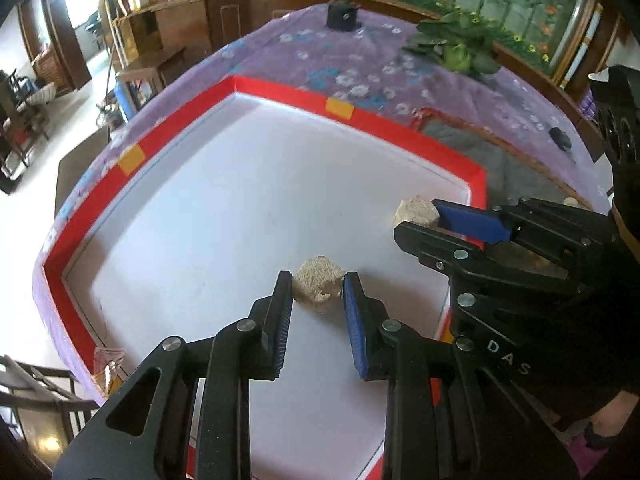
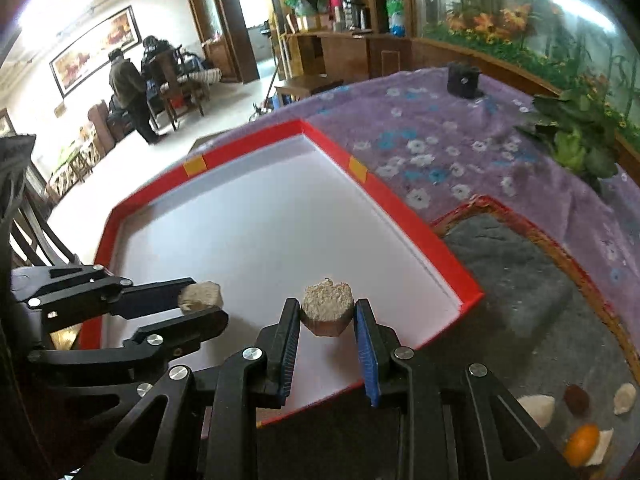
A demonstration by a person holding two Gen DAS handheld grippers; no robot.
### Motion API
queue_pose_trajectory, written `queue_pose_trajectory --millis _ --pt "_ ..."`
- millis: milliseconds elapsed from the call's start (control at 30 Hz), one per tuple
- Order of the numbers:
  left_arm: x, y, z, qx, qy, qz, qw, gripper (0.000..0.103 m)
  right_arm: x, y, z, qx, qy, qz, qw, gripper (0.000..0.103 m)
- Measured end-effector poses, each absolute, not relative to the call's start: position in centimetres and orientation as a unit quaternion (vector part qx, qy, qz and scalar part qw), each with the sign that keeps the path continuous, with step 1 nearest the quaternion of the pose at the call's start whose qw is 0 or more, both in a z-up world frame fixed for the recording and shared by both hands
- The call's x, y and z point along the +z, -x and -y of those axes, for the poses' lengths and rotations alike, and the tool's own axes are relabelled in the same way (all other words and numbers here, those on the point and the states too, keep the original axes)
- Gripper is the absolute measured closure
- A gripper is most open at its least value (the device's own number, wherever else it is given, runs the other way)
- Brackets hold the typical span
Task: Organize fruits
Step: 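Carry the beige piece into the white tray and open the left gripper, then move the left gripper back over the felt toward another beige piece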
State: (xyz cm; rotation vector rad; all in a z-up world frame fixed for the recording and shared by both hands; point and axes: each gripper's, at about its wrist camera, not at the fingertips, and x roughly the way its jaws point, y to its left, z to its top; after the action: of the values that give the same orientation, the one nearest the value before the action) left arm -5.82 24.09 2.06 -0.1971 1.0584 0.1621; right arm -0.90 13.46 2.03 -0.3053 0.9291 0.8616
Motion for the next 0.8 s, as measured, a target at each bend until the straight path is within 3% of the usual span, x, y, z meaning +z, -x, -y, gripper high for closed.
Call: queue_pose_trajectory --millis 100,300,433,800 --pt "1.9 6.0 -24.3 0.081 0.095 -0.505 0.854 0.076 2.0 0.8 -13.3 0.405 0.135 -0.431 0.795 0.072" --pt "2.5 6.5 -24.7 0.100 0.100 -0.489 0.861 0.042 3.2 1.2 -11.4 0.391 0.111 -0.419 0.812 0.068" --pt "3.3 6.7 -24.1 0.100 0.102 -0.479 0.866 0.042 4.5 2.1 -9.0 0.392 0.084 -0.402 0.823 0.056" --pt "4.7 6.1 -17.9 0.032 0.071 -0.465 0.882 0.042 4.9 4.9 -1.7 0.320 0.114 -0.389 0.856 0.052"
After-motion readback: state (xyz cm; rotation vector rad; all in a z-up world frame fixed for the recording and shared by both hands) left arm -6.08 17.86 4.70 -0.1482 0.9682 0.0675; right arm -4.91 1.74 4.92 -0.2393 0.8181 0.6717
